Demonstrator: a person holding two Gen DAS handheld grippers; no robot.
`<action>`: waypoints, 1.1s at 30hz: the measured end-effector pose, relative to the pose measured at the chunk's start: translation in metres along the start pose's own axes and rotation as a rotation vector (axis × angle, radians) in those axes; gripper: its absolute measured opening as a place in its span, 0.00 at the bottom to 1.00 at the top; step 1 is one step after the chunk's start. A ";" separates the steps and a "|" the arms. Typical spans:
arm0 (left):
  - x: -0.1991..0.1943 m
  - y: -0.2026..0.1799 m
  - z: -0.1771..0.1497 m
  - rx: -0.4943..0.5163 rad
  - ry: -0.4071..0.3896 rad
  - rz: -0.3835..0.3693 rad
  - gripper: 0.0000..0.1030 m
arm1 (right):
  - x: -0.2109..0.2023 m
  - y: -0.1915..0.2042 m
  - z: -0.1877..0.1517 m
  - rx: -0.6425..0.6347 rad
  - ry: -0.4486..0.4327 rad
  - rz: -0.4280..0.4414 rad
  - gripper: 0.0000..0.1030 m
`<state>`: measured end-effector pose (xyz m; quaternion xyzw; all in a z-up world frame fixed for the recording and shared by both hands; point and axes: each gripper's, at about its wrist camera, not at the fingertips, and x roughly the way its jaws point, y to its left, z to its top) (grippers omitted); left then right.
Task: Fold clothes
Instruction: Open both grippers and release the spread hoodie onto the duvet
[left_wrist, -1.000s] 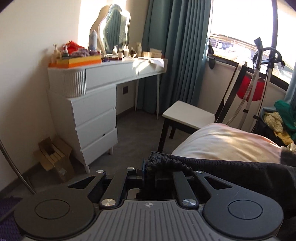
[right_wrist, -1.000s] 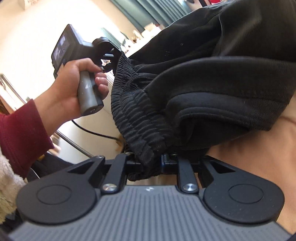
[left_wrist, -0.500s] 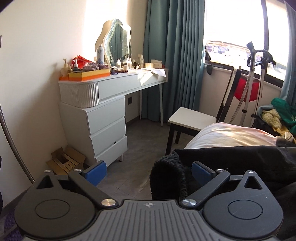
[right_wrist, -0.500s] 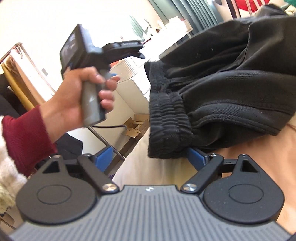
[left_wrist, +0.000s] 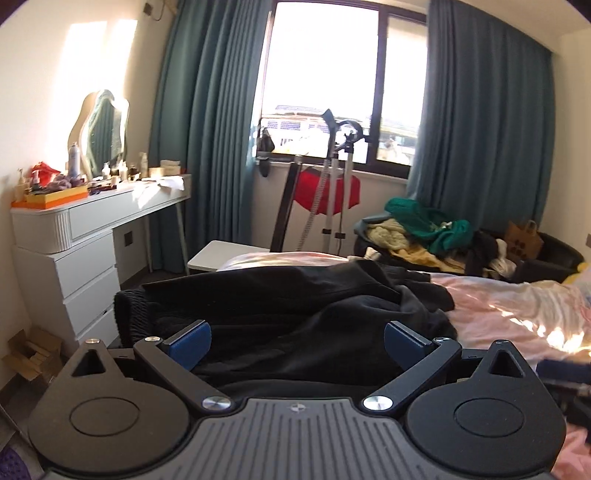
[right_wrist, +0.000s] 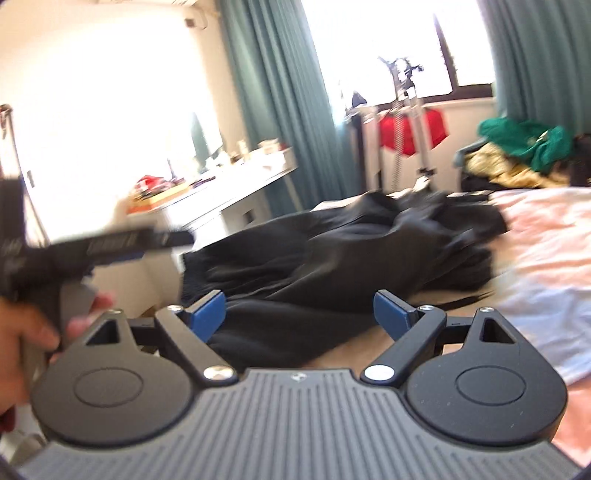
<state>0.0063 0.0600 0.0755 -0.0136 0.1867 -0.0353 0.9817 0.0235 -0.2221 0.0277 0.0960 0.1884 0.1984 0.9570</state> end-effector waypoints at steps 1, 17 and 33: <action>-0.001 -0.014 -0.007 0.007 -0.010 -0.010 0.98 | -0.008 -0.012 0.001 -0.004 -0.017 -0.024 0.86; 0.091 -0.081 -0.082 0.029 0.020 -0.094 0.98 | 0.007 -0.120 -0.024 0.043 -0.142 -0.245 0.86; 0.114 -0.086 -0.104 0.134 0.050 -0.035 0.98 | 0.023 -0.137 -0.031 0.114 -0.088 -0.303 0.86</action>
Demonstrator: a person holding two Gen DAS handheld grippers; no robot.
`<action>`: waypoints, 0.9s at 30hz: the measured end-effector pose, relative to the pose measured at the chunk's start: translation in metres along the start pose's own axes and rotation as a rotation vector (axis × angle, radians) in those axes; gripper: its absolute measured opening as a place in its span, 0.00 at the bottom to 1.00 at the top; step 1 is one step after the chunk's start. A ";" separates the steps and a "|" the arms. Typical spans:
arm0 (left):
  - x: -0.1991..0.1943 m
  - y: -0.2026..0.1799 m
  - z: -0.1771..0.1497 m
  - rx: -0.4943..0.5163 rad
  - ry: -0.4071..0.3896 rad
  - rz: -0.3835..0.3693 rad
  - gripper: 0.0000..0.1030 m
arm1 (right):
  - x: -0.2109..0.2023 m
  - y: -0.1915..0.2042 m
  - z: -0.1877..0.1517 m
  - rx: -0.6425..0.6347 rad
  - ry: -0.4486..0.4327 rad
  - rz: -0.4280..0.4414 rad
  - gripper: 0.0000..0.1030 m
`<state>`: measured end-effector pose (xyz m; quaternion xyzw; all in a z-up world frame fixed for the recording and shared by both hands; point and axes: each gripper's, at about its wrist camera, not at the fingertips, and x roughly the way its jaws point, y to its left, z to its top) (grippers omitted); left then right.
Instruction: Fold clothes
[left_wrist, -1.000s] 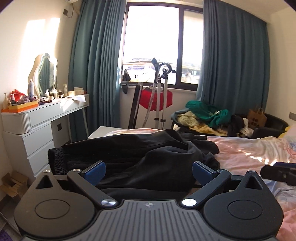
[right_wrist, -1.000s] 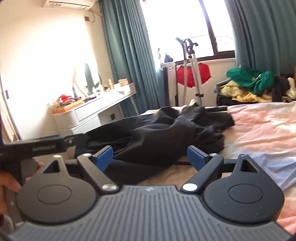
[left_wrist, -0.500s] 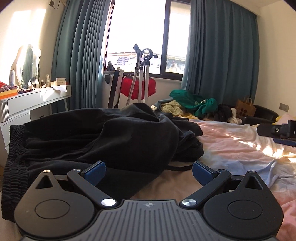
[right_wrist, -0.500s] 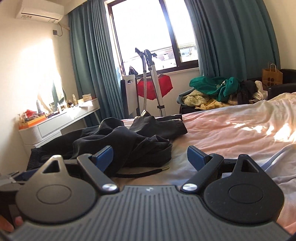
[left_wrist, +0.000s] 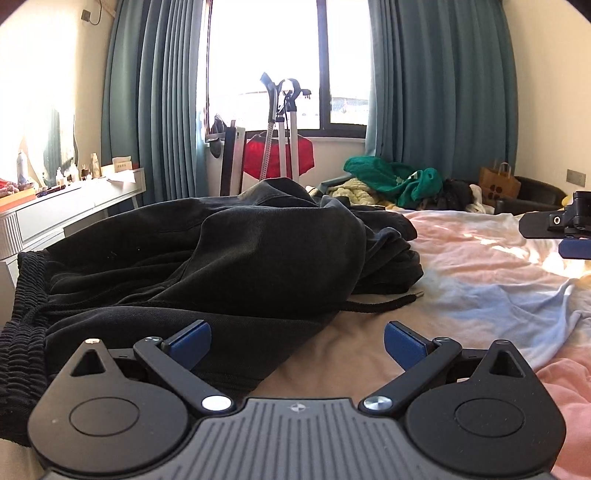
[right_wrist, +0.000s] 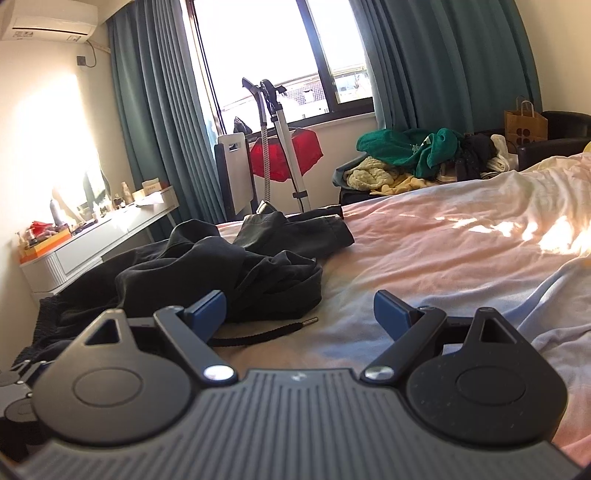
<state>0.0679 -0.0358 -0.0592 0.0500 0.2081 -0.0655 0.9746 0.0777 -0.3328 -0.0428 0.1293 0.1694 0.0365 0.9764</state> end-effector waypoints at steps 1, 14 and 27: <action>0.000 -0.001 0.001 0.014 -0.004 0.007 0.98 | -0.001 0.000 0.000 0.003 0.001 -0.011 0.86; 0.069 -0.012 0.070 0.258 -0.109 0.099 0.99 | -0.013 -0.033 0.004 0.113 0.046 -0.137 0.86; 0.202 -0.061 0.088 0.425 0.041 0.120 0.97 | 0.018 -0.060 -0.008 0.205 0.140 -0.152 0.86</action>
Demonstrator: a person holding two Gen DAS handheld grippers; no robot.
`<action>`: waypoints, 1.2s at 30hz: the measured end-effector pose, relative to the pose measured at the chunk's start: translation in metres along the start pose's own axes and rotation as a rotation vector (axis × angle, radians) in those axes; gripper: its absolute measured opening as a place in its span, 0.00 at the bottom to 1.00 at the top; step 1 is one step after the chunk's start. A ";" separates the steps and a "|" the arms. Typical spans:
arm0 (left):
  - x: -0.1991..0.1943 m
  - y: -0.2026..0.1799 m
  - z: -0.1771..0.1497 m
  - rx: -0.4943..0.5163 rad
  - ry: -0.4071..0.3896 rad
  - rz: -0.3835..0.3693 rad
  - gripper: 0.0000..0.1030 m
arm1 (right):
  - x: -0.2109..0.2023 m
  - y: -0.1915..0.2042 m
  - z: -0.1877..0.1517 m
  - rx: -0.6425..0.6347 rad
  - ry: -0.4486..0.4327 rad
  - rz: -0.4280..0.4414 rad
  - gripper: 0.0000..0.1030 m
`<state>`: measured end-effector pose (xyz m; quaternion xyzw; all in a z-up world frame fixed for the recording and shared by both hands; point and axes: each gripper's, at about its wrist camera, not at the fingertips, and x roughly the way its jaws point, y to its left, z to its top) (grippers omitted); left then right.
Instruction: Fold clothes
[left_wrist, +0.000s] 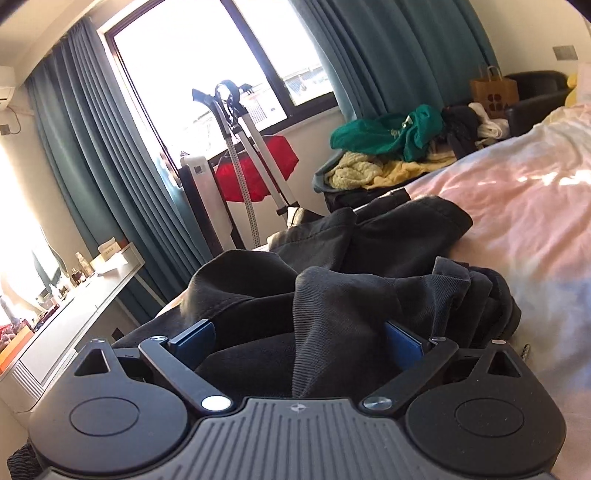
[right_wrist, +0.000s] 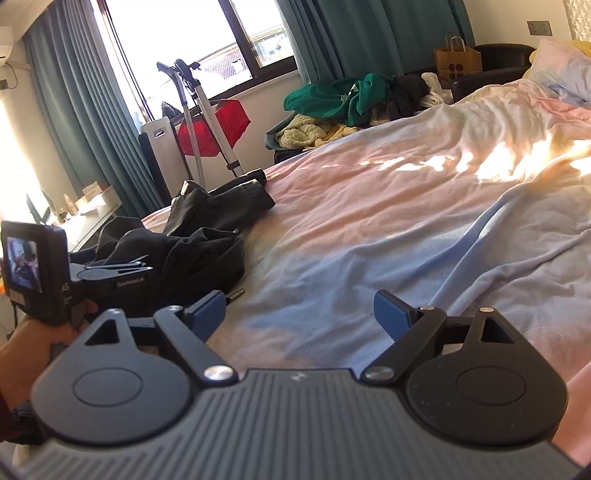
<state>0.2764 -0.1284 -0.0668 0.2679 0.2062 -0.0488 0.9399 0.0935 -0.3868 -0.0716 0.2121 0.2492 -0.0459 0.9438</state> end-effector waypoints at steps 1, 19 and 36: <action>0.005 -0.003 -0.001 0.009 0.012 0.001 0.97 | 0.003 -0.001 0.000 0.006 0.007 0.000 0.86; -0.121 0.001 -0.045 -0.009 0.020 -0.292 0.11 | 0.012 -0.011 -0.004 0.063 0.058 -0.010 0.86; -0.171 0.044 -0.108 -0.433 -0.062 -0.355 0.56 | 0.017 0.001 -0.015 0.165 0.105 0.140 0.86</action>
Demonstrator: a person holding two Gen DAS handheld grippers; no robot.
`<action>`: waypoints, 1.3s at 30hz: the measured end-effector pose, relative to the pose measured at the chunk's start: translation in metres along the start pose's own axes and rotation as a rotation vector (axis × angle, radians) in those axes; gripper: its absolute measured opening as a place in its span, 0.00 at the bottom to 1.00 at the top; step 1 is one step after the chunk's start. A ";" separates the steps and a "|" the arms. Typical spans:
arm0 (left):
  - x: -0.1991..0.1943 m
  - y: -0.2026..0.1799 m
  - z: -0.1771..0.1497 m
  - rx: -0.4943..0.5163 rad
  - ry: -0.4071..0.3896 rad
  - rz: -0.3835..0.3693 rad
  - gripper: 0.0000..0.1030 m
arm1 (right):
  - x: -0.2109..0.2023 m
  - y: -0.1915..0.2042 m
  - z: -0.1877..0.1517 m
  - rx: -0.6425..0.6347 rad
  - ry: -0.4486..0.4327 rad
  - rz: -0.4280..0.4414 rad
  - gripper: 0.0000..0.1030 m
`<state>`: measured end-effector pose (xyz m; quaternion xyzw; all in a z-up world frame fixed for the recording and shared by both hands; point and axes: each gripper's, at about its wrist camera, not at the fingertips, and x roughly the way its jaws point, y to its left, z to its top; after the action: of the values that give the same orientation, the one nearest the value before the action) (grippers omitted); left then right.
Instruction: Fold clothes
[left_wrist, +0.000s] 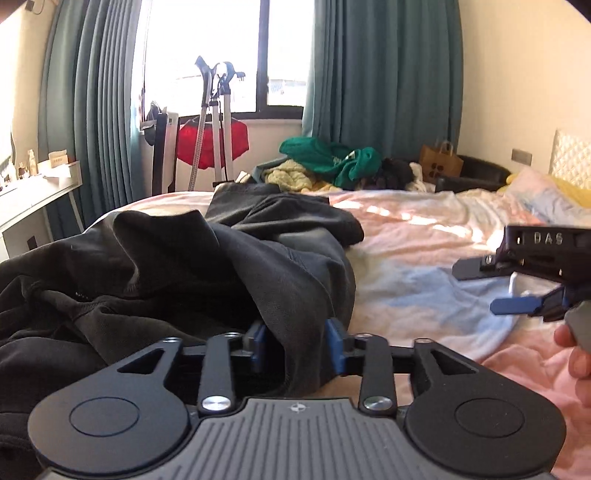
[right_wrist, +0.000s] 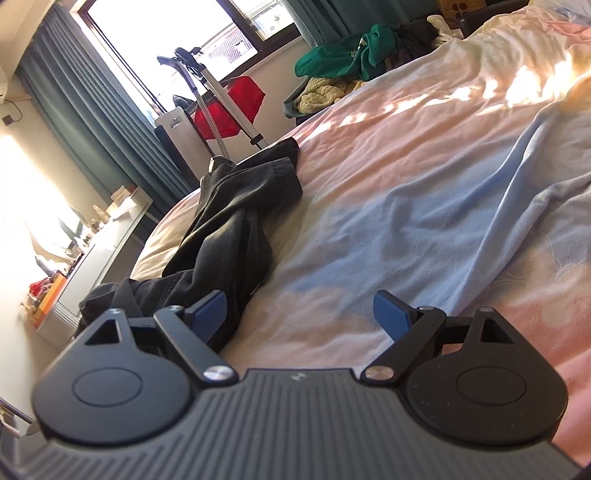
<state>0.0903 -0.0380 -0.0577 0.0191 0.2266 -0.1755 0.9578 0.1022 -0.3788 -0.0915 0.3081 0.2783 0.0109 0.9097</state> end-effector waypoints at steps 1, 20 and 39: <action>0.000 0.006 0.005 -0.046 -0.018 -0.010 0.60 | 0.001 0.000 0.001 0.009 0.000 0.000 0.86; -0.028 -0.054 0.025 0.223 -0.023 -0.183 0.07 | -0.001 -0.026 0.015 0.151 -0.043 0.056 0.86; -0.033 -0.063 -0.046 0.166 0.166 -0.222 0.07 | 0.126 -0.053 0.044 0.559 0.145 0.429 0.70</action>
<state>0.0213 -0.0809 -0.0822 0.0877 0.2905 -0.2965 0.9055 0.2236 -0.4219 -0.1555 0.5948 0.2632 0.1469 0.7452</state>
